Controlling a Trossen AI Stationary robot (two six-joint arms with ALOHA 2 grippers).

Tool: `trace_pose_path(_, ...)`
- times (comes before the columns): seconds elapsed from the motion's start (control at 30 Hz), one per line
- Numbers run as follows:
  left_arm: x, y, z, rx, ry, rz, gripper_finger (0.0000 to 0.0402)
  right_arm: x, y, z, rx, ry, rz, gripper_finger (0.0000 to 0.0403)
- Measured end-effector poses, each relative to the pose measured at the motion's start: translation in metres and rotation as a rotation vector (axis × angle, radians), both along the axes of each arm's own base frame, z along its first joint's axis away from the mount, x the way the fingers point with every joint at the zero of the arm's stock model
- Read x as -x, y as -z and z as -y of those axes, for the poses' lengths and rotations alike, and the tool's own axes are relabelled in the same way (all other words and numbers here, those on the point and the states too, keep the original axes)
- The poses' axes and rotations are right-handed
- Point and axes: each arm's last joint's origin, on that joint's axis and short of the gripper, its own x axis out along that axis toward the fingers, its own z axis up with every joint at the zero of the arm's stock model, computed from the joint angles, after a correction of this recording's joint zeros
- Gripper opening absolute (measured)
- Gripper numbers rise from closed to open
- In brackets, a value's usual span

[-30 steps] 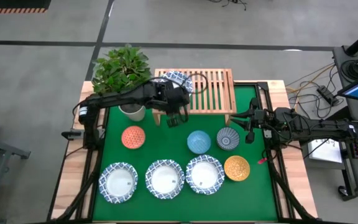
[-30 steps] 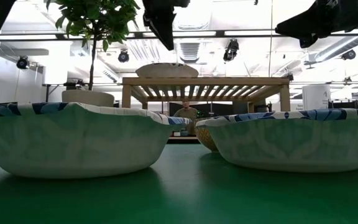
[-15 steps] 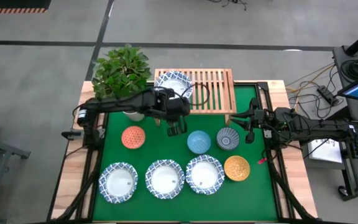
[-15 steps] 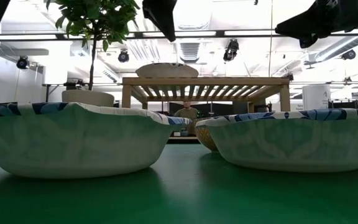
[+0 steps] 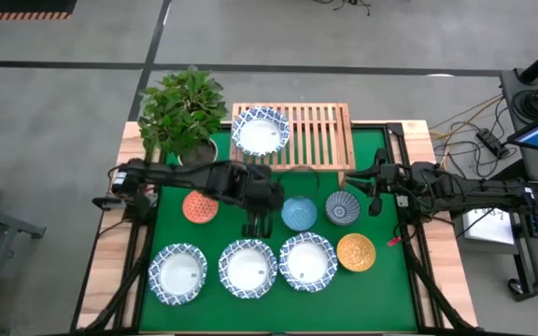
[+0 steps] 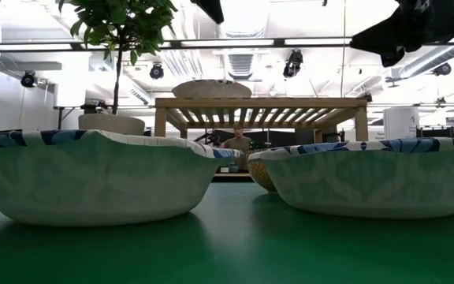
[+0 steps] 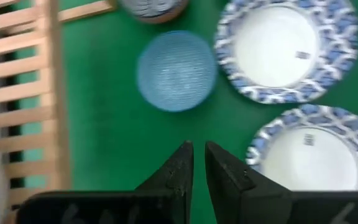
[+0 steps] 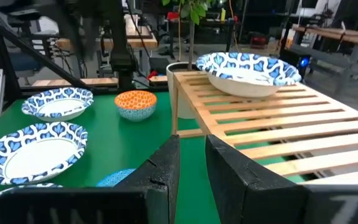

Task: Place and stack bowls onto a shelf
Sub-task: Put the light blue bowl on the shelf

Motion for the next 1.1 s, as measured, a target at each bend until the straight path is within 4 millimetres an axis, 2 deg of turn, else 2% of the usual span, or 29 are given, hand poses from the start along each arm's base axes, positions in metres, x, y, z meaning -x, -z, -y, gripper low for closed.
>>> trace_pose_path(0.17, 0.006, 0.009, 0.022, 0.006, 0.061, -0.007, 0.0022, 0.0, 0.0, 0.0, -0.039, 0.007, 0.004, 0.0068)
trace_pose_path(0.3, 0.022, 0.017, 0.028, 0.024, 0.069, 0.032, 0.0022, 0.0, 0.0, -0.001, -0.077, -0.014, 0.009, 0.0068)
trace_pose_path(0.4, 0.039, 0.02, 0.026, 0.064, 0.04, 0.122, 0.0022, -0.001, 0.0, -0.003, -0.107, -0.074, 0.014, 0.0068)
trace_pose_path(0.57, 0.071, 0.022, 0.023, 0.141, 0.025, 0.322, 0.0022, -0.003, 0.0, -0.004, -0.165, -0.079, 0.02, 0.0068)
trace_pose_path(0.73, 0.104, 0.02, 0.017, 0.2, 0.039, 0.496, 0.0022, -0.015, 0.0, -0.007, -0.193, -0.103, 0.026, 0.0068)
trace_pose_path(0.93, 0.136, 0.032, 0.008, 0.26, -0.007, 0.544, 0.0022, -0.036, -0.006, -0.015, -0.205, -0.147, -0.024, 0.0068)
trace_pose_path(1.1, 0.149, 0.044, 0.005, 0.313, -0.069, 0.531, 0.0022, -0.057, -0.014, -0.025, -0.205, -0.192, -0.098, 0.0068)
